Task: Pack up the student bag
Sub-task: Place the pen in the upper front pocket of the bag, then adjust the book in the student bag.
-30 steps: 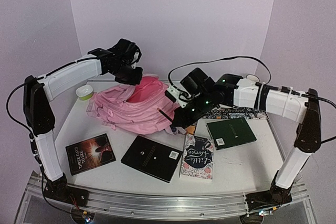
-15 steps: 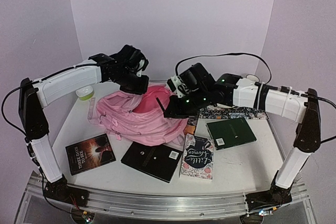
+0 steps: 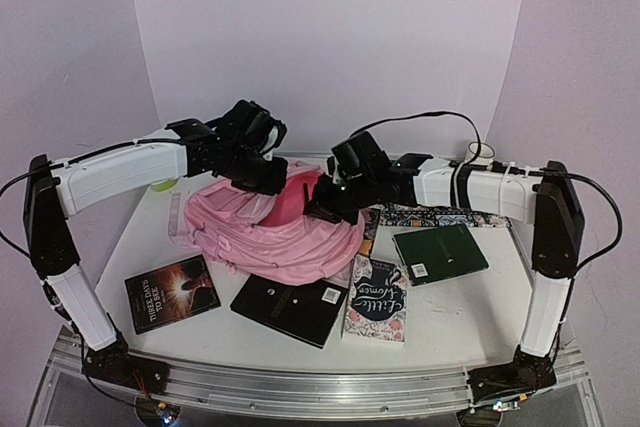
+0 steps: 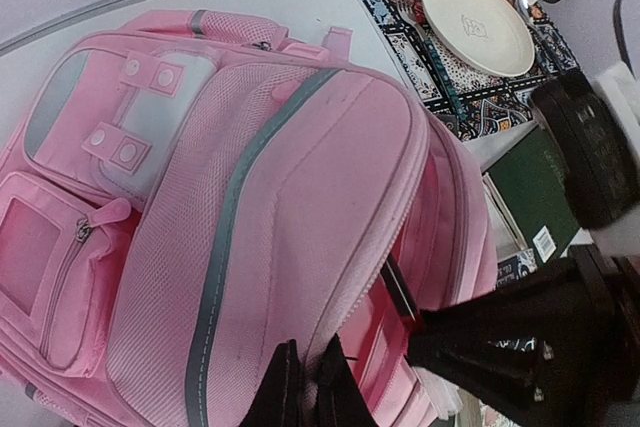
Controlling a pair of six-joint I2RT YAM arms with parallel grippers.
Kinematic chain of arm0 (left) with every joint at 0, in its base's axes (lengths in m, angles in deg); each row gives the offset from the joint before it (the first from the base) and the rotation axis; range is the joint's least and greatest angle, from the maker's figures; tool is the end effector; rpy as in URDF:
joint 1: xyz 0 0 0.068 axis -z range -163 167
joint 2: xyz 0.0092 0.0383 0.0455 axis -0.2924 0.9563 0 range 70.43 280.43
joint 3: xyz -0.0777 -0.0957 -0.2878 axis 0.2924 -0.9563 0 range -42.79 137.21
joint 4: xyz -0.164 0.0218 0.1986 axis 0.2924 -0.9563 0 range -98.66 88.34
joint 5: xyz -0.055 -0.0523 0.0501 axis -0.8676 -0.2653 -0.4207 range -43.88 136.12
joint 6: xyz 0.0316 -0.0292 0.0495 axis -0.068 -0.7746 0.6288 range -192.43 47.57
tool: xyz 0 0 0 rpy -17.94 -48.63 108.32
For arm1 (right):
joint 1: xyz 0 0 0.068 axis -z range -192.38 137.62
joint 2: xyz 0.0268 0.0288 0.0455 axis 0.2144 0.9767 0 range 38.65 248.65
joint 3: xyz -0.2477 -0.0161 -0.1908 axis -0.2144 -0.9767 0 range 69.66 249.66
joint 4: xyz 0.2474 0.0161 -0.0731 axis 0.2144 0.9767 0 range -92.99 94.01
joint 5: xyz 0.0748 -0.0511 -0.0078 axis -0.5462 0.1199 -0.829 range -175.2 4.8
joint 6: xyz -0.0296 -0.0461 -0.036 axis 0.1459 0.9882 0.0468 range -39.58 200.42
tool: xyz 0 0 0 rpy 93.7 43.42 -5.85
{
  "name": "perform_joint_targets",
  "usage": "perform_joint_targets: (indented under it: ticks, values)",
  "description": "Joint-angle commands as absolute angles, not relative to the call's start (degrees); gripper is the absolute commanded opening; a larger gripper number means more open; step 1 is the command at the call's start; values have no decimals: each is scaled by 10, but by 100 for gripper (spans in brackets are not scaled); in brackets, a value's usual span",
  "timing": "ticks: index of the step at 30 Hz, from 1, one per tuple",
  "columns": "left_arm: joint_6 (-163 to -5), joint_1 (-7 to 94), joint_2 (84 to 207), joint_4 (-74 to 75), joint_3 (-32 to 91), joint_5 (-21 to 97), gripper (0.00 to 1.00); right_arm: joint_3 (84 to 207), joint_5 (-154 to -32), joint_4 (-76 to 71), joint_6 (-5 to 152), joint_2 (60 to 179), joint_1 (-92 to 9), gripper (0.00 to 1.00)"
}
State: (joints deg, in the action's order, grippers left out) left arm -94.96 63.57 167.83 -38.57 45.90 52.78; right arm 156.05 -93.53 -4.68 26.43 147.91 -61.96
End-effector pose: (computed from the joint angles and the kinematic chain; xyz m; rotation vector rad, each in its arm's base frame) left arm 0.2760 -0.2827 0.3495 0.4450 2.3640 -0.4411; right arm 0.3078 0.3729 0.3181 -0.0247 2.1852 1.2729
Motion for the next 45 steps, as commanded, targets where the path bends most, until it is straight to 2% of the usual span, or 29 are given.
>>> perform_joint_targets:
  ticks: [1, 5, 15, 20, 28, 33, 39, 45]
  values:
    - [-961, 644, 1618, -310, 446, 511, 0, 1599, -911, -120, 197, 1495, -615, 0]
    - [-966, 646, 1621, -301, 436, 501, 0, 1629, -904, -141, 179, 1526, -614, 2]
    - [-971, 650, 1621, -282, 416, 478, 0, 1658, -909, -157, 204, 1558, -613, 35]
    - [-970, 650, 1620, -278, 405, 475, 0, 1610, -889, -157, 248, 1517, -614, 41]
    - [-971, 647, 1597, -275, 376, 495, 32, 1521, -876, -128, 385, 1434, -614, 48]
    - [-997, 620, 1568, -271, 314, 494, 46, 1479, -852, -82, 476, 1383, -614, 57]
    - [-1048, 550, 1530, -218, 212, 423, 57, 1447, -862, -71, 544, 1358, -616, 64]
    - [-1075, 509, 1539, -202, 172, 417, 63, 1455, -864, -70, 598, 1377, -637, 69]
